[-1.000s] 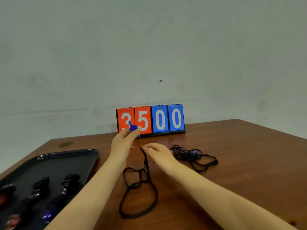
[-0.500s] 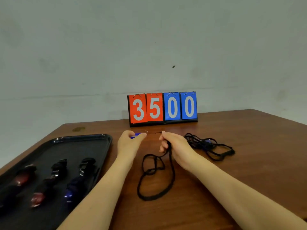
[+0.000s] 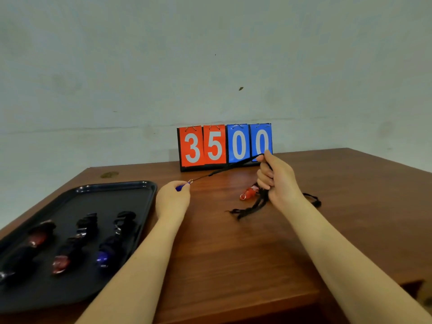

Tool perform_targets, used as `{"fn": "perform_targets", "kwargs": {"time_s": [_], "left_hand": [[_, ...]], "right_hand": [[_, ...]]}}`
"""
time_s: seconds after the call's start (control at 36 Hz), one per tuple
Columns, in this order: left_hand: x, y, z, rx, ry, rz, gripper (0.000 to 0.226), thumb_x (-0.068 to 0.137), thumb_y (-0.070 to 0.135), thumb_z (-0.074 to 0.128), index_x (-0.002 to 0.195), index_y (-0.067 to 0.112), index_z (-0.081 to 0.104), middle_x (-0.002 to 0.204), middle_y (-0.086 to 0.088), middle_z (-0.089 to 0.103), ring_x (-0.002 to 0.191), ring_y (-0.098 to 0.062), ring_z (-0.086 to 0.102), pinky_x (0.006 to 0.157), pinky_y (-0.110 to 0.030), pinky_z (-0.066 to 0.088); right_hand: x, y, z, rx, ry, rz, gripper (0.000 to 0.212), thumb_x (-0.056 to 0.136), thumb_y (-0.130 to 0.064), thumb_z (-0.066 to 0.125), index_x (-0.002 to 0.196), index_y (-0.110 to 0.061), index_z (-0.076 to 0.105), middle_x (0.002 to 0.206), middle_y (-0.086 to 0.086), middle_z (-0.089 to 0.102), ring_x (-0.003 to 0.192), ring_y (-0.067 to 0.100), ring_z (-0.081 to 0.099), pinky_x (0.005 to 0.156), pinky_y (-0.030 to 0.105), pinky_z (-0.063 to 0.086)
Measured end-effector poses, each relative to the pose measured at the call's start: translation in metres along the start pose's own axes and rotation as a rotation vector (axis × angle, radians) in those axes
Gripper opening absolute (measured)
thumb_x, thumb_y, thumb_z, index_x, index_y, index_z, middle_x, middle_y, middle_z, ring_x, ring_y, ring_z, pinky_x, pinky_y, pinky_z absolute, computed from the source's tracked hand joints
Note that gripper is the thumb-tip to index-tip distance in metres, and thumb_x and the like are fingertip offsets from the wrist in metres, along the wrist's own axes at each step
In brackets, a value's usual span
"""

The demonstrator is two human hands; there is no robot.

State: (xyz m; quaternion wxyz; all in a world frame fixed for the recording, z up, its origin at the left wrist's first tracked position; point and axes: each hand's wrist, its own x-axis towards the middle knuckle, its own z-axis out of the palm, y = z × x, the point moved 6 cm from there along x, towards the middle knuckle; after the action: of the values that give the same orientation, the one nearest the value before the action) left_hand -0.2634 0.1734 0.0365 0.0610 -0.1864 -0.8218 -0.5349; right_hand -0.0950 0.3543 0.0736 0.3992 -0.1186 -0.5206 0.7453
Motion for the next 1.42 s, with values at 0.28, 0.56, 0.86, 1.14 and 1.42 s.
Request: {"fn": "perform_targets", "kwargs": {"time_s": [0.28, 0.56, 0.86, 1.14, 1.42], "left_hand": [[-0.002, 0.014, 0.008, -0.201, -0.060, 0.059, 0.025, 0.098, 0.023, 0.052, 0.121, 0.019, 0.062, 0.121, 0.000, 0.063, 0.108, -0.012, 0.055, 0.090, -0.028, 0.044], [-0.020, 0.048, 0.017, -0.290, -0.235, 0.261, 0.018, 0.101, 0.016, 0.045, 0.110, 0.023, 0.058, 0.101, 0.005, 0.062, 0.087, -0.007, 0.058, 0.070, -0.016, 0.046], [-0.017, 0.050, 0.003, -0.542, -0.194, 0.163, 0.014, 0.097, 0.020, 0.053, 0.108, 0.030, 0.055, 0.093, 0.014, 0.062, 0.088, -0.002, 0.057, 0.074, -0.018, 0.048], [-0.014, 0.034, 0.014, -1.025, -0.329, -0.203, 0.026, 0.092, 0.010, 0.060, 0.118, 0.010, 0.059, 0.110, -0.010, 0.066, 0.097, -0.018, 0.067, 0.080, -0.028, 0.057], [-0.021, 0.028, 0.023, -1.245, -0.355, -0.346, 0.020, 0.089, 0.004, 0.062, 0.108, 0.011, 0.062, 0.111, -0.012, 0.067, 0.104, -0.020, 0.066, 0.077, -0.026, 0.057]], "right_hand": [[-0.002, -0.014, -0.017, -0.914, 0.248, -0.403, 0.024, 0.099, -0.023, 0.044, 0.089, -0.020, 0.065, 0.080, -0.004, 0.063, 0.071, 0.004, 0.053, 0.060, 0.020, 0.038], [-0.011, 0.029, 0.024, -1.311, -0.205, -0.417, 0.059, 0.093, -0.032, 0.056, 0.148, -0.027, 0.033, 0.146, -0.007, 0.041, 0.135, 0.007, 0.034, 0.111, 0.031, 0.032], [-0.024, 0.062, 0.041, -1.105, -0.503, -0.156, 0.028, 0.100, -0.031, 0.046, 0.079, -0.021, 0.063, 0.079, -0.008, 0.064, 0.081, 0.005, 0.060, 0.081, 0.025, 0.042], [-0.008, 0.060, 0.028, -0.793, -0.250, -0.022, 0.028, 0.103, -0.023, 0.035, 0.097, -0.016, 0.062, 0.071, -0.005, 0.049, 0.062, 0.006, 0.047, 0.061, 0.022, 0.044], [-0.020, 0.062, 0.040, -1.220, -0.425, -0.319, 0.021, 0.100, -0.034, 0.044, 0.112, -0.028, 0.060, 0.095, -0.008, 0.066, 0.085, 0.006, 0.061, 0.080, 0.028, 0.051]]}}
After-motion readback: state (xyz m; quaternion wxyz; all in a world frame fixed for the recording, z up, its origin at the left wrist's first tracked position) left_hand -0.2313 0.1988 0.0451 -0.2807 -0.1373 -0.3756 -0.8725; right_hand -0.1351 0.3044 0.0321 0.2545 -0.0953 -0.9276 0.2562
